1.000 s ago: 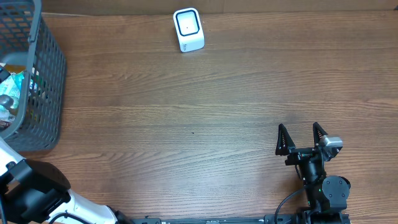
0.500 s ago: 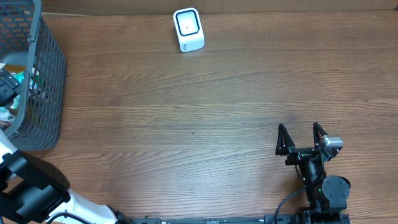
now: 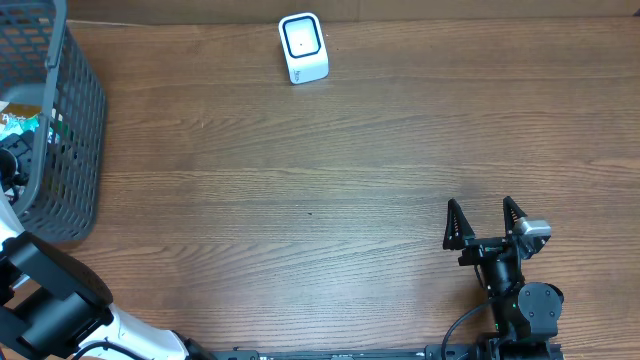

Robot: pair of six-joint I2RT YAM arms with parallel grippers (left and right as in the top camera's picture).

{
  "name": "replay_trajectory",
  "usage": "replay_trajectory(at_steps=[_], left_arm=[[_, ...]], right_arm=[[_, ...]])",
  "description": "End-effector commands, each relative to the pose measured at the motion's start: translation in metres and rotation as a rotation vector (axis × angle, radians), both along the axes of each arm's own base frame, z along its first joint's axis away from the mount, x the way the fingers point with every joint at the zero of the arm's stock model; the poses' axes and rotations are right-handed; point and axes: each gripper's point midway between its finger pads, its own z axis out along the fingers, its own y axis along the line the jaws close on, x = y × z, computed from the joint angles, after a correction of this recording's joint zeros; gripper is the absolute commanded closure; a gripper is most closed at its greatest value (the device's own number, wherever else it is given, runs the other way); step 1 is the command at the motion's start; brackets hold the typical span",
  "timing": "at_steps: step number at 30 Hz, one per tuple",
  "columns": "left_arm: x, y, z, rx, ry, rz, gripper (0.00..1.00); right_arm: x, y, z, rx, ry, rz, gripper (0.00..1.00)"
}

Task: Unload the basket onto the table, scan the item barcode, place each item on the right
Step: 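Lower the left gripper into the basket and grasp the yellow bottle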

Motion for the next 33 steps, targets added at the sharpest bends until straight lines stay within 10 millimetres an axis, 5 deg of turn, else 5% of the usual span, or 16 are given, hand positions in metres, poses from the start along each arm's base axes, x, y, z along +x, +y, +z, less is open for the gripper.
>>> replay_trajectory(at_steps=[1,15,33], left_arm=[[-0.004,0.002,-0.015,-0.002,0.023,-0.012,0.07],[0.005,0.007,-0.019,0.020,-0.016,-0.015,0.12],[0.013,0.003,-0.027,-0.008,-0.052,-0.032,0.35]], right_arm=[[0.000,0.002,-0.002,-0.004,-0.004,0.010,0.00],[0.000,0.002,-0.002,-0.004,-0.004,0.010,0.00],[0.000,0.002,-0.002,-0.004,-0.004,0.010,0.00]])
